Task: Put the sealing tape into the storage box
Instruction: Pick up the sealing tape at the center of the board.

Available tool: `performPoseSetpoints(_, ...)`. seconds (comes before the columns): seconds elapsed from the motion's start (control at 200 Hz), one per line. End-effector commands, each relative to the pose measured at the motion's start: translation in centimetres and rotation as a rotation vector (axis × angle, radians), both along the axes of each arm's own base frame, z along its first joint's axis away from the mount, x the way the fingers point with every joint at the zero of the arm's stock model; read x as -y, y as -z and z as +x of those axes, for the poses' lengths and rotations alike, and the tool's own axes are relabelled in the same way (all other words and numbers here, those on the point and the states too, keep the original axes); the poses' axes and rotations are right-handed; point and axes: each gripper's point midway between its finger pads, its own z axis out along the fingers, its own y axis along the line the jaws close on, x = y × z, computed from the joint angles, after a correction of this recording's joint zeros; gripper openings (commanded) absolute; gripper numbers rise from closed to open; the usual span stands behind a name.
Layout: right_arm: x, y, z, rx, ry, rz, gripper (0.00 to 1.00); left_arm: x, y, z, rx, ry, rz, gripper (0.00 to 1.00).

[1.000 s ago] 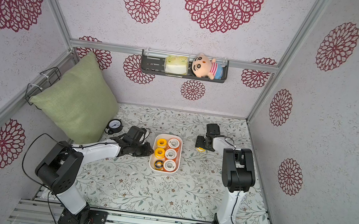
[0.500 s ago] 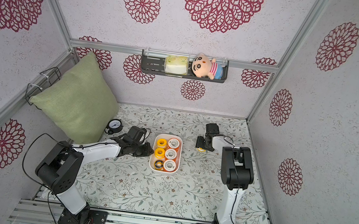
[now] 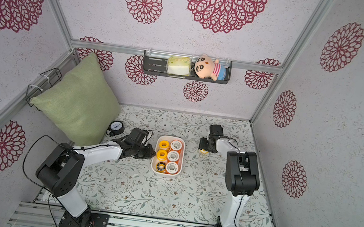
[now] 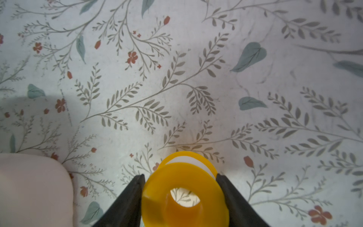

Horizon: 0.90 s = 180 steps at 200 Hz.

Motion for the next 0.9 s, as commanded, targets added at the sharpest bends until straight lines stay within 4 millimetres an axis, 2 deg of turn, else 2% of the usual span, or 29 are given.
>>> performPoseSetpoints(0.0,-0.9,-3.9,-0.2,0.076,-0.022,0.048,0.59,0.7,0.1,0.2,0.009,0.019,-0.001,0.18)
performPoseSetpoints(0.19,-2.2,-6.1,-1.5,0.103,-0.070,0.069,0.59,0.7,0.1,0.2,0.010,0.021,0.000,0.18)
performPoseSetpoints(0.3,-3.9,-7.3,-2.4,0.119,-0.123,0.091,0.59,0.7,0.0,0.2,0.011,0.018,-0.002,0.18)
performPoseSetpoints(0.455,-7.5,-9.7,-4.1,0.168,-0.230,0.141,0.59,0.7,-0.1,0.3,0.013,0.016,-0.003,0.18)
performPoseSetpoints(0.605,-11.7,-11.9,-6.0,0.224,-0.363,0.187,0.59,0.6,-0.1,0.3,0.014,0.014,0.000,0.18)
performPoseSetpoints(0.73,-15.0,-12.6,-8.0,0.238,-0.475,0.212,0.59,0.6,-0.2,0.3,0.019,0.013,0.001,0.18)
performPoseSetpoints(0.895,-18.3,-12.8,-10.5,0.239,-0.600,0.225,0.58,0.5,-0.3,0.3,0.021,0.011,0.001,0.18)
